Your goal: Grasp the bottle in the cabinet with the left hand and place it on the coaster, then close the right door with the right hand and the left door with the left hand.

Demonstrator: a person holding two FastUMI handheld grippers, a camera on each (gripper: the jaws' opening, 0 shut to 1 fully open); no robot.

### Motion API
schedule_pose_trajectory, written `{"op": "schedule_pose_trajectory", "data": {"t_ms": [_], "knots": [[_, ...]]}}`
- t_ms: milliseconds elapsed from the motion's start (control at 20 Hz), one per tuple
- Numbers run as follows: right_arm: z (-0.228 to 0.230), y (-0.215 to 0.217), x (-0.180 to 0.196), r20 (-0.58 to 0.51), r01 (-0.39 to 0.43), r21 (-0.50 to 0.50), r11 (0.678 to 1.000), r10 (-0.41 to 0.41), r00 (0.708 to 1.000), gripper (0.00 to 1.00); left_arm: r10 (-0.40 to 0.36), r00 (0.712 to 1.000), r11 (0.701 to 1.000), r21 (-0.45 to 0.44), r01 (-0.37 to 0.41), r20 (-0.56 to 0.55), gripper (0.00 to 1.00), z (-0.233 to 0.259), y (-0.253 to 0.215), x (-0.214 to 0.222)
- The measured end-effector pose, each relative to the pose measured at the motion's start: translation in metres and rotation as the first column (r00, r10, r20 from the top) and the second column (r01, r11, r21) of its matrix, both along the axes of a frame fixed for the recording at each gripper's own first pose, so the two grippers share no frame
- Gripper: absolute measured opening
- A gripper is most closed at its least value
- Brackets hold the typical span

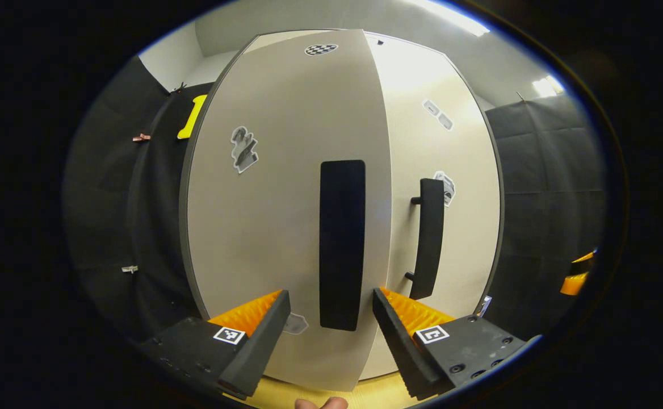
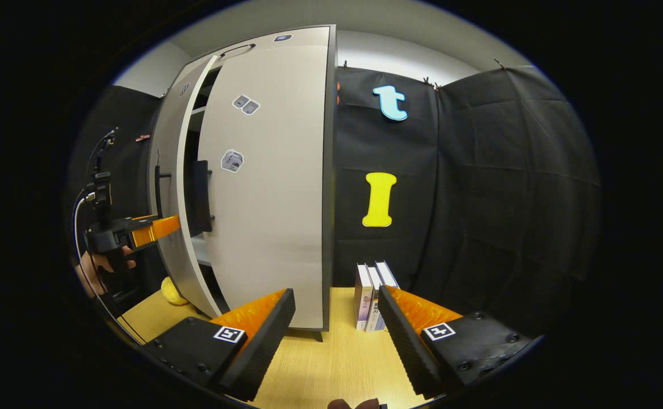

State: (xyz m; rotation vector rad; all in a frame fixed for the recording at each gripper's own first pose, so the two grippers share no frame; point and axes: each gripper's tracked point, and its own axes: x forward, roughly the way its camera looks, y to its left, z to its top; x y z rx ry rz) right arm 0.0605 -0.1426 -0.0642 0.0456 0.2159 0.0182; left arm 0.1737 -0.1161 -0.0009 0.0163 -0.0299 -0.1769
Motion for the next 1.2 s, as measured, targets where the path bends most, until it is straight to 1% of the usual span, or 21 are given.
{"op": "schedule_pose_trajectory", "data": {"t_ms": [150, 400, 600, 950, 1200], "knots": [[0.008, 0.009, -0.002, 0.018, -0.007, 0.003, 1.0, 0.007, 1.0, 0.98, -0.007, 1.0, 1.0, 0.004, 0.007, 0.016, 0.94, 0.013, 0.004, -0.011], [0.02, 0.03, -0.012, 0.045, -0.022, 0.006, 1.0, 0.022, 0.999, 0.98, -0.016, 1.0, 1.0, 0.01, 0.016, 0.013, 0.94, 0.015, 0.02, -0.055], [0.03, 0.052, -0.023, 0.07, -0.037, 0.001, 0.999, 0.037, 0.997, 0.98, -0.008, 1.0, 1.0, 0.009, 0.008, 0.015, 0.94, 0.018, 0.039, -0.088], [0.046, 0.083, -0.047, 0.119, -0.027, 0.019, 0.999, 0.025, 0.993, 0.98, -0.001, 1.0, 1.0, 0.006, 0.001, 0.004, 0.94, 0.018, 0.075, -0.148], [0.056, 0.105, -0.062, 0.151, -0.032, 0.005, 0.999, 0.03, 0.988, 0.98, 0.021, 1.0, 1.0, 0.015, -0.02, -0.009, 0.94, 0.014, 0.099, -0.18]]}}
